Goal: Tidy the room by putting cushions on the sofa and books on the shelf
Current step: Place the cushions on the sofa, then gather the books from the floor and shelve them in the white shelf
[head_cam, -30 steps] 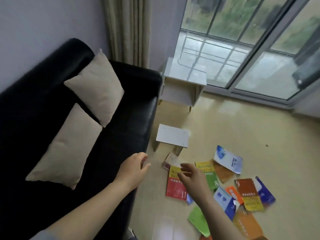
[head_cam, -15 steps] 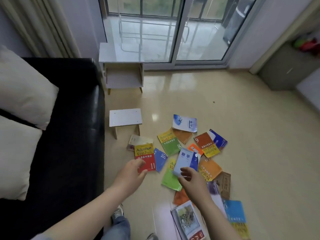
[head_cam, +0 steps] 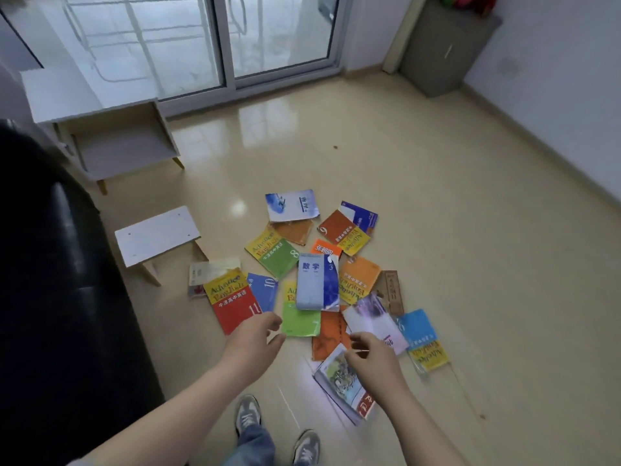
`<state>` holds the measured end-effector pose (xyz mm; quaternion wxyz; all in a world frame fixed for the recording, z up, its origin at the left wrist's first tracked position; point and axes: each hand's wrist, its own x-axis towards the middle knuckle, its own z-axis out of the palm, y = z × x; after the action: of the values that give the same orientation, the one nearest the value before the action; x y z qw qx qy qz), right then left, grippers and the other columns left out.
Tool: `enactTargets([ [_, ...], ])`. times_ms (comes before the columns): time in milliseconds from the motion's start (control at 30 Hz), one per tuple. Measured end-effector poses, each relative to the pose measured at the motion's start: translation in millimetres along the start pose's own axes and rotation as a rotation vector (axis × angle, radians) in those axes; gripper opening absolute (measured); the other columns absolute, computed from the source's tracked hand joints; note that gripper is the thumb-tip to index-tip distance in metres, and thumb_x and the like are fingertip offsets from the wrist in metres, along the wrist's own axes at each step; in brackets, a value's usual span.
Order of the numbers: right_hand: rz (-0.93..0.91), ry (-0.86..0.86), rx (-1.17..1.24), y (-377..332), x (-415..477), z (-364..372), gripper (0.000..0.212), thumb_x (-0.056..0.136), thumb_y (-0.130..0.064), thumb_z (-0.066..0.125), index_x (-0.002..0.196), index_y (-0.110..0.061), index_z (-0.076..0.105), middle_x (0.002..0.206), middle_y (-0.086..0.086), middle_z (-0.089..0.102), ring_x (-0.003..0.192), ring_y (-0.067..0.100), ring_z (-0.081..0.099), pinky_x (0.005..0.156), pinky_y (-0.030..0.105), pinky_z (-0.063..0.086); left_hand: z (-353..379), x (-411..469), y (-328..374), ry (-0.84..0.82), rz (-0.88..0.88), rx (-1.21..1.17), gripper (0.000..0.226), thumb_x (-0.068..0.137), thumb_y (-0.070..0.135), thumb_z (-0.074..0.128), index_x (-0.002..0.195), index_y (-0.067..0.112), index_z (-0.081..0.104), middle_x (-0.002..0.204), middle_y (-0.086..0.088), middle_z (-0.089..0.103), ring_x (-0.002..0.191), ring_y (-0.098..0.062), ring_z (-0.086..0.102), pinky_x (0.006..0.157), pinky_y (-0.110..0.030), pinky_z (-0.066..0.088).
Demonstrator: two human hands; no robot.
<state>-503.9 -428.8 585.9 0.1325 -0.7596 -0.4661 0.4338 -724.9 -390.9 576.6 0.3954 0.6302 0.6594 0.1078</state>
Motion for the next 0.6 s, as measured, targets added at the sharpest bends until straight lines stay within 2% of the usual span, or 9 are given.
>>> enactTargets([
  [100, 0.035, 0.002, 0.034, 4.8, 11.6, 3.2, 0.032, 0.089, -0.018, 0.062, 0.121, -0.015, 0.062, 0.113, 0.002, 0.065, 0.101, 0.014, 0.061, 0.090, 0.027, 0.049, 7.1, 19.1, 1.6, -0.028, 0.008, 0.015, 0.024, 0.090, 0.028, 0.060, 0.112, 0.022, 0.061, 0.106, 0.009, 0.063, 0.095, -0.010, 0.060, 0.086, -0.035, 0.051],
  [233, 0.086, 0.003, 0.085, 14.0, 23.4, -4.3, 0.033, 0.089, -0.021, 0.061, 0.122, -0.017, 0.061, 0.112, 0.000, 0.065, 0.102, 0.014, 0.061, 0.094, 0.033, 0.050, 17.2, 40.1, 12.0, -0.073, 0.002, 0.059, 0.025, 0.090, 0.027, 0.060, 0.114, 0.020, 0.061, 0.108, 0.007, 0.064, 0.095, -0.010, 0.060, 0.085, -0.031, 0.050],
  [433, 0.078, -0.001, 0.097, 17.0, 63.5, -45.6, 0.035, 0.090, -0.017, 0.058, 0.125, -0.015, 0.059, 0.119, 0.003, 0.063, 0.105, 0.015, 0.059, 0.084, 0.025, 0.045, 28.4, 73.3, 52.7, -0.059, -0.037, 0.047, 0.024, 0.090, 0.026, 0.060, 0.113, 0.019, 0.061, 0.107, 0.006, 0.066, 0.092, -0.010, 0.062, 0.085, -0.033, 0.052],
  [533, 0.057, 0.022, 0.119, 6.1, 84.3, -58.9, 0.032, 0.090, -0.017, 0.057, 0.122, -0.016, 0.060, 0.109, -0.001, 0.063, 0.100, 0.013, 0.058, 0.076, 0.022, 0.039, 23.1, 89.8, 64.1, -0.063, -0.035, 0.043, 0.023, 0.090, 0.024, 0.060, 0.112, 0.018, 0.061, 0.106, 0.004, 0.066, 0.094, -0.011, 0.063, 0.087, -0.034, 0.052],
  [600, 0.053, 0.021, 0.126, -1.8, 102.4, -62.9, 0.034, 0.089, -0.015, 0.056, 0.123, -0.016, 0.060, 0.112, 0.000, 0.064, 0.102, 0.014, 0.059, 0.078, 0.023, 0.042, 16.5, 107.3, 66.8, -0.041, -0.035, 0.045, 0.023, 0.090, 0.023, 0.060, 0.111, 0.017, 0.062, 0.105, 0.003, 0.066, 0.095, -0.012, 0.063, 0.086, -0.032, 0.051],
])
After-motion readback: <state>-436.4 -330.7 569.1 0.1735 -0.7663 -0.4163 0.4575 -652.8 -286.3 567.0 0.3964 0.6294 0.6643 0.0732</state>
